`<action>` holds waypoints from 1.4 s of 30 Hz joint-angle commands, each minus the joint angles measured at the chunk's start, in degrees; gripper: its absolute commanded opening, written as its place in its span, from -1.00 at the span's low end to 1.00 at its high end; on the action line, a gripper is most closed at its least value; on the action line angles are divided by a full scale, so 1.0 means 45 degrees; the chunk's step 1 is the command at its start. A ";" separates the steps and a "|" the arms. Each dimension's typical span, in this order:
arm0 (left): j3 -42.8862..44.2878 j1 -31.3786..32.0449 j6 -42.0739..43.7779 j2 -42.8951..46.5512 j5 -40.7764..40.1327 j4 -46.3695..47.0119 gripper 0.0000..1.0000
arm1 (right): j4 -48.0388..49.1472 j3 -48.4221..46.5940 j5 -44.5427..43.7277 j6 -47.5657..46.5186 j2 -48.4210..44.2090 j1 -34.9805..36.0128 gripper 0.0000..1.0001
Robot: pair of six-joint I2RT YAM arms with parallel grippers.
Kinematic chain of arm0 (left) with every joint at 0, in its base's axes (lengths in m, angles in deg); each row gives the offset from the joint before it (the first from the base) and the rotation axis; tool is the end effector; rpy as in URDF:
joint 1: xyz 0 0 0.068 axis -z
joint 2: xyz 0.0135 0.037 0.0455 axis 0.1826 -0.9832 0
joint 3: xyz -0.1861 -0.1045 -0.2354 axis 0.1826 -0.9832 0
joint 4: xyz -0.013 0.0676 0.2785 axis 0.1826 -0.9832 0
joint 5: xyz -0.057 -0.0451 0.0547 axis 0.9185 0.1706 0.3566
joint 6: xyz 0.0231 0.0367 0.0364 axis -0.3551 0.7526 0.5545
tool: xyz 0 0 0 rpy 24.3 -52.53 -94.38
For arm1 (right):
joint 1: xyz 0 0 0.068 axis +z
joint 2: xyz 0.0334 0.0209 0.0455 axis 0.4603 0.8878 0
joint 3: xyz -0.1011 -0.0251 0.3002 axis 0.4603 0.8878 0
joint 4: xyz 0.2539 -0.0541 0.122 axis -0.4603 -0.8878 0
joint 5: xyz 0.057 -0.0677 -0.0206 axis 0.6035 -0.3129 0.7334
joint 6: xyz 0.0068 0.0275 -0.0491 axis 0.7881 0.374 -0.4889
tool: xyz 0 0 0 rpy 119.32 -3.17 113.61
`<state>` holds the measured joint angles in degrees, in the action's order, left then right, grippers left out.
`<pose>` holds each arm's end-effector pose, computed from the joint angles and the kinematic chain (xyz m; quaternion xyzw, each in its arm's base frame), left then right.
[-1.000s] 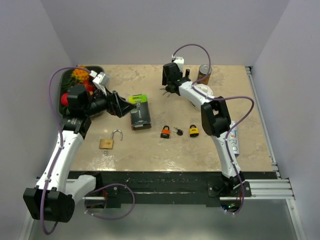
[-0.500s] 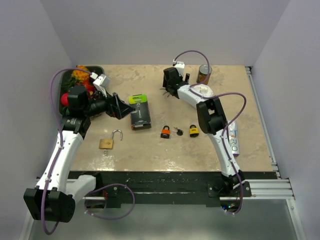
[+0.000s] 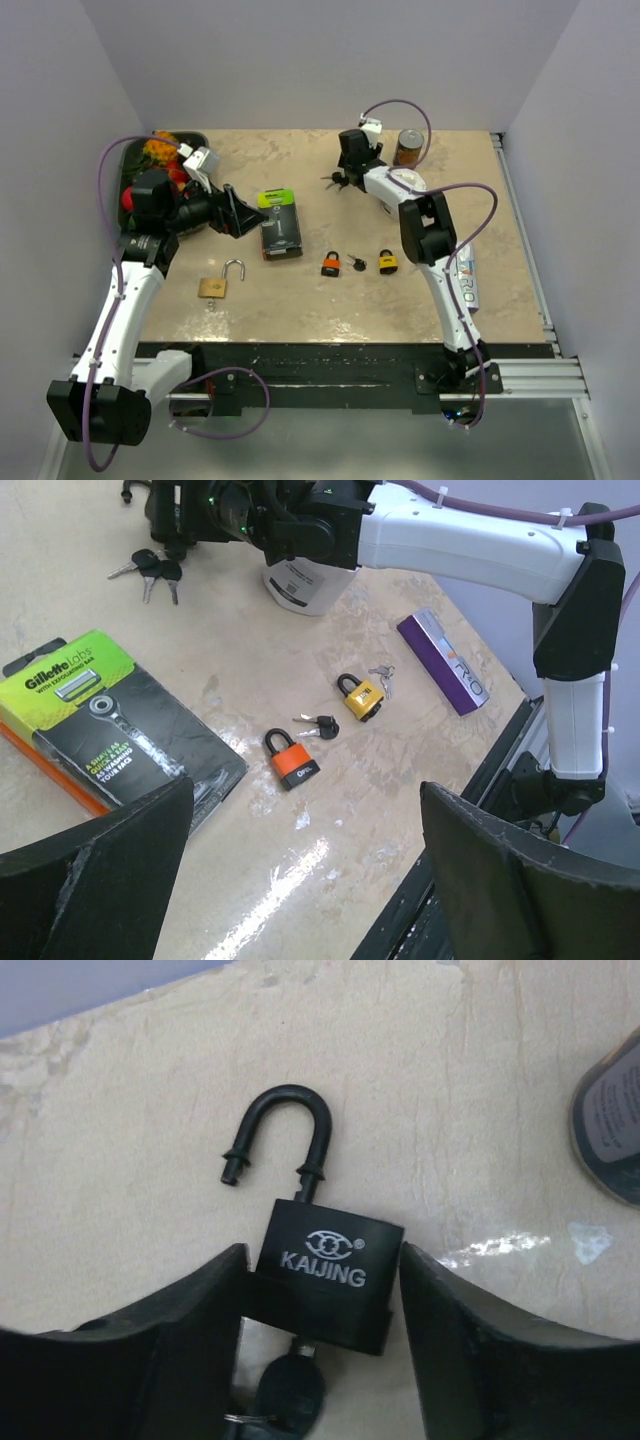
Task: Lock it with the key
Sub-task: Move the lock to the center of the board.
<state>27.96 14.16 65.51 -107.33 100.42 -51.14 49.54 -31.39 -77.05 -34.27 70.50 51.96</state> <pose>0.2221 -0.0430 0.3944 0.1427 0.7710 -0.4127 0.4635 0.5898 0.2458 0.1667 0.1519 0.8376 -0.0254 0.5242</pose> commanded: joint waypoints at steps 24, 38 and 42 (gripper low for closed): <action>0.1055 -0.0223 0.0373 0.0325 0.0082 -0.0263 0.98 | -0.1431 0.2384 0.4314 0.0264 -0.1701 -0.0301 -0.08; 0.1231 -0.0223 0.0725 0.0442 0.0082 -0.0653 0.98 | -0.1334 0.4141 0.7946 -0.2196 -0.2578 -0.0281 -0.11; 0.1231 -0.0223 0.0803 0.0481 0.0140 -0.0673 0.98 | -0.1159 0.4592 0.8377 -0.3445 -0.3321 -0.0301 -0.01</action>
<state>30.76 13.64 68.20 -106.34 100.27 -54.25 50.59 -13.73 -44.85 -41.92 58.00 49.91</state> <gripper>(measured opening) 0.988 0.457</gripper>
